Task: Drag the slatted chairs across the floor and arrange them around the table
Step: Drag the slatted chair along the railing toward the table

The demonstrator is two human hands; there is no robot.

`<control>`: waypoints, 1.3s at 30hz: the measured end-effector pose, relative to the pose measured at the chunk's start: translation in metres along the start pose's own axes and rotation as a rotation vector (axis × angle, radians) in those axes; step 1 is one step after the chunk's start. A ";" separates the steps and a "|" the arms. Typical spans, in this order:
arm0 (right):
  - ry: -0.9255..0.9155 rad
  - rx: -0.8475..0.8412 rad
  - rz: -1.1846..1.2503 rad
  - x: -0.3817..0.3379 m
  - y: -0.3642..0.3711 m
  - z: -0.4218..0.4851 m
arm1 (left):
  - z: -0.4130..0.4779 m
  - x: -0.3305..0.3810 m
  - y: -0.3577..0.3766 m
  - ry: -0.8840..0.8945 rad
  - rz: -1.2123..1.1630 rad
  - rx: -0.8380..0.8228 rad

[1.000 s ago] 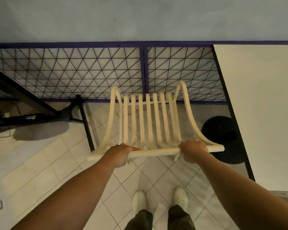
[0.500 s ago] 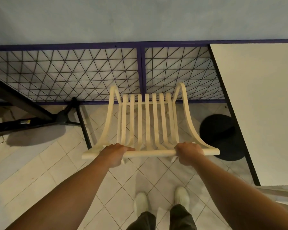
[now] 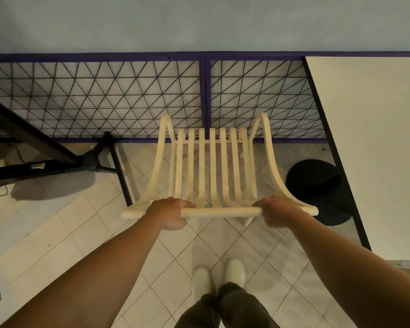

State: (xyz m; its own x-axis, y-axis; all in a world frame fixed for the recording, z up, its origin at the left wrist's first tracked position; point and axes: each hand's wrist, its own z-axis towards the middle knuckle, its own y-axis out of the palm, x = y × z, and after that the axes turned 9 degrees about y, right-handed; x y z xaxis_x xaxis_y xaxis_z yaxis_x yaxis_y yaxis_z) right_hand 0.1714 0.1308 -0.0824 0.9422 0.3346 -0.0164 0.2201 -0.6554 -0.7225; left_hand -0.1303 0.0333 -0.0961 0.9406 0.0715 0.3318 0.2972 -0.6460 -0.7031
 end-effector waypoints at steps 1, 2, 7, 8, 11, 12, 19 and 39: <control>-0.016 -0.012 0.015 0.003 -0.001 0.002 | 0.001 0.000 -0.001 -0.006 0.001 -0.009; -0.030 -0.031 0.031 0.007 -0.003 0.003 | 0.002 0.000 -0.001 -0.004 0.001 -0.019; -0.076 -0.066 0.025 0.018 -0.002 0.008 | 0.000 0.000 -0.001 0.004 0.038 -0.039; -0.081 -0.056 0.010 0.018 -0.001 0.009 | 0.000 0.001 -0.001 -0.006 0.057 -0.030; -0.086 -0.007 -0.016 0.016 0.001 0.012 | 0.004 0.005 0.002 -0.057 0.087 -0.015; -0.090 0.005 -0.025 0.015 0.002 0.012 | 0.005 0.005 0.001 -0.068 0.088 -0.019; -0.044 0.027 -0.011 0.012 0.005 0.009 | 0.006 0.005 0.002 -0.062 0.129 -0.040; 0.016 0.019 0.009 0.004 0.051 -0.042 | -0.045 0.014 0.037 0.002 0.123 -0.091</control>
State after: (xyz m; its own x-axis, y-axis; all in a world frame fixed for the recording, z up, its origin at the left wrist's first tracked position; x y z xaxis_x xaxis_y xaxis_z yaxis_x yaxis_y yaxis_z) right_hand 0.1969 0.0701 -0.0906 0.9481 0.3178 -0.0125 0.2067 -0.6456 -0.7352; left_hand -0.1136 -0.0240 -0.0893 0.9688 -0.0135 0.2477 0.1636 -0.7158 -0.6789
